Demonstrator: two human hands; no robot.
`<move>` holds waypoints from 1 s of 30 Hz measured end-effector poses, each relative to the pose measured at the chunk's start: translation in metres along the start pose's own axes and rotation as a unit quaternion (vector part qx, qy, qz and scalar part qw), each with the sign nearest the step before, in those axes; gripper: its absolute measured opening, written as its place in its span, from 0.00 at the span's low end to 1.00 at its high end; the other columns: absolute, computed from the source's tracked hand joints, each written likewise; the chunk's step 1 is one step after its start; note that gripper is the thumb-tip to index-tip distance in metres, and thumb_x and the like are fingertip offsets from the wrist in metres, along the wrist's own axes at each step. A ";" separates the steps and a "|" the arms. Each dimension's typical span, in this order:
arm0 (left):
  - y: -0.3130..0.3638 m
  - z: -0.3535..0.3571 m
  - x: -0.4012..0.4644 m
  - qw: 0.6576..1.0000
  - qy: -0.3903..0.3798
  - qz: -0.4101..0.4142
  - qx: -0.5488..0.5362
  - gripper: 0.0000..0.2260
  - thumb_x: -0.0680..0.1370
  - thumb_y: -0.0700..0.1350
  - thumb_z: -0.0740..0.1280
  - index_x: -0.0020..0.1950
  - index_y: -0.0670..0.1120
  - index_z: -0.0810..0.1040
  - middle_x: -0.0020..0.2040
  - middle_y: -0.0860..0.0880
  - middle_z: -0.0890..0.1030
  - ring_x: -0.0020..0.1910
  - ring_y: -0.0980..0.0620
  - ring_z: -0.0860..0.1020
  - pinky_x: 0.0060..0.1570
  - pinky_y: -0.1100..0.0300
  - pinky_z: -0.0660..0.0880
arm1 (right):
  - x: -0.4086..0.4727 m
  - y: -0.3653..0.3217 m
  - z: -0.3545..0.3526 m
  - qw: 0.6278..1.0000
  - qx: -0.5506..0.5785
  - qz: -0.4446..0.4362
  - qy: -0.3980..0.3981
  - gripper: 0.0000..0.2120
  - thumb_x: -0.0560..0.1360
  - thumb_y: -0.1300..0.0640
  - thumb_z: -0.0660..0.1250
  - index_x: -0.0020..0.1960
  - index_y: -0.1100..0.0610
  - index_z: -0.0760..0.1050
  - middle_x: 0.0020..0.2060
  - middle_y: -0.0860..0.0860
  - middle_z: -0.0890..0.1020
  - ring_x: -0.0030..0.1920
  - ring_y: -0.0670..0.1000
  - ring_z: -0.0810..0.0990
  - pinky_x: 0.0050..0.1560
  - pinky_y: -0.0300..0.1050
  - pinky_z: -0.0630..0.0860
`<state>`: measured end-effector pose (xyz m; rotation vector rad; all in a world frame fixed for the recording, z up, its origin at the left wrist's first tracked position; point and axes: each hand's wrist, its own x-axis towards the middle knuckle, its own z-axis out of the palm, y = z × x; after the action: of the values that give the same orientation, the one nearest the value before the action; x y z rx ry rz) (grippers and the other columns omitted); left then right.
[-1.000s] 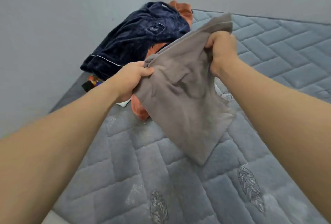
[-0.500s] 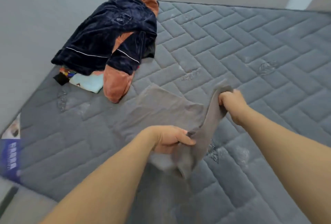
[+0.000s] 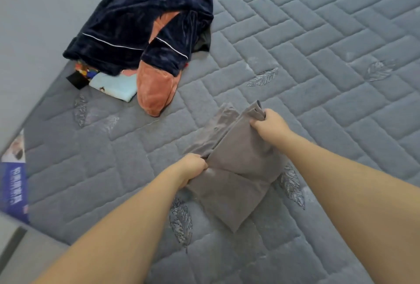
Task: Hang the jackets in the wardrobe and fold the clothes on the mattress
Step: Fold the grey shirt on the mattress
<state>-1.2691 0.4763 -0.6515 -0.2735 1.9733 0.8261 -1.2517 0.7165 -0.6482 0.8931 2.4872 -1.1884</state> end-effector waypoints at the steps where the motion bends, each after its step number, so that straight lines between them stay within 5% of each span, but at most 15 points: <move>1: -0.003 -0.011 0.008 1.000 0.013 0.018 -0.009 0.10 0.78 0.44 0.67 0.56 0.42 0.78 0.48 0.43 0.82 0.43 0.45 0.82 0.47 0.51 0.79 | 0.011 -0.011 0.010 1.000 -0.023 -0.015 0.006 0.11 0.77 0.50 0.64 0.54 0.56 0.73 0.53 0.56 0.80 0.56 0.60 0.77 0.59 0.57 0.73; 5: -0.020 -0.031 0.039 0.983 0.079 0.068 0.149 0.28 0.69 0.68 0.69 0.57 0.50 0.70 0.51 0.56 0.77 0.52 0.51 0.79 0.49 0.54 0.74 | 0.057 -0.028 0.055 0.991 -0.121 -0.052 0.030 0.15 0.79 0.45 0.61 0.56 0.55 0.75 0.56 0.56 0.79 0.59 0.60 0.76 0.59 0.55 0.71; 8: -0.043 -0.027 0.071 0.934 0.166 0.072 0.307 0.19 0.76 0.62 0.62 0.56 0.48 0.67 0.54 0.49 0.80 0.55 0.43 0.78 0.49 0.52 0.72 | 0.083 -0.026 0.082 0.983 -0.170 -0.050 0.055 0.18 0.80 0.42 0.59 0.60 0.52 0.76 0.59 0.57 0.77 0.62 0.62 0.74 0.61 0.56 0.68; 12: -0.062 -0.024 0.096 0.907 0.230 0.101 0.338 0.10 0.82 0.52 0.55 0.50 0.47 0.69 0.57 0.43 0.80 0.58 0.40 0.75 0.55 0.49 0.69 | 0.098 -0.021 0.100 0.978 -0.178 -0.059 0.089 0.19 0.80 0.40 0.57 0.61 0.51 0.77 0.62 0.56 0.72 0.63 0.62 0.71 0.64 0.56 0.65; 17: -0.076 -0.023 0.102 0.841 0.371 0.180 0.351 0.08 0.76 0.50 0.66 0.52 0.48 0.74 0.51 0.46 0.76 0.50 0.42 0.75 0.48 0.48 0.70 | 0.114 -0.020 0.105 0.989 -0.085 -0.027 0.118 0.22 0.81 0.41 0.54 0.61 0.55 0.76 0.68 0.54 0.67 0.64 0.62 0.72 0.65 0.58 0.65; 19: -0.080 -0.018 0.100 0.824 0.368 0.246 0.352 0.08 0.74 0.50 0.65 0.49 0.48 0.74 0.47 0.47 0.75 0.45 0.43 0.74 0.43 0.49 0.71 | 0.117 -0.020 0.108 0.990 -0.102 -0.009 0.102 0.23 0.82 0.40 0.52 0.65 0.54 0.73 0.67 0.58 0.69 0.66 0.64 0.71 0.67 0.60 0.65; 21: -0.078 -0.013 0.096 0.843 0.328 0.253 0.344 0.09 0.77 0.52 0.60 0.48 0.48 0.75 0.46 0.47 0.76 0.46 0.43 0.76 0.44 0.49 0.72 | 0.119 -0.020 0.111 0.986 -0.141 -0.008 0.090 0.23 0.81 0.40 0.52 0.69 0.52 0.69 0.67 0.60 0.71 0.67 0.64 0.69 0.67 0.60 0.64; 26: -0.060 -0.016 0.087 0.950 0.272 0.042 0.150 0.14 0.82 0.55 0.55 0.56 0.50 0.76 0.61 0.47 0.75 0.62 0.42 0.70 0.61 0.48 0.65 | 0.115 -0.021 0.122 0.981 -0.176 0.046 0.066 0.30 0.79 0.36 0.54 0.73 0.55 0.63 0.71 0.60 0.65 0.72 0.62 0.62 0.70 0.58 0.58; 30: -0.053 -0.024 0.086 0.936 0.217 0.019 0.277 0.15 0.80 0.56 0.56 0.57 0.50 0.76 0.61 0.48 0.77 0.62 0.42 0.68 0.62 0.46 0.62 | 0.111 -0.011 0.125 0.976 -0.198 0.070 0.060 0.28 0.79 0.37 0.54 0.71 0.55 0.64 0.70 0.60 0.65 0.72 0.62 0.61 0.71 0.56 0.55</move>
<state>-1.3046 0.4331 -0.7386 -0.0833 2.5397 0.2057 -1.3508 0.6626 -0.7719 1.0256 2.5692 -0.5767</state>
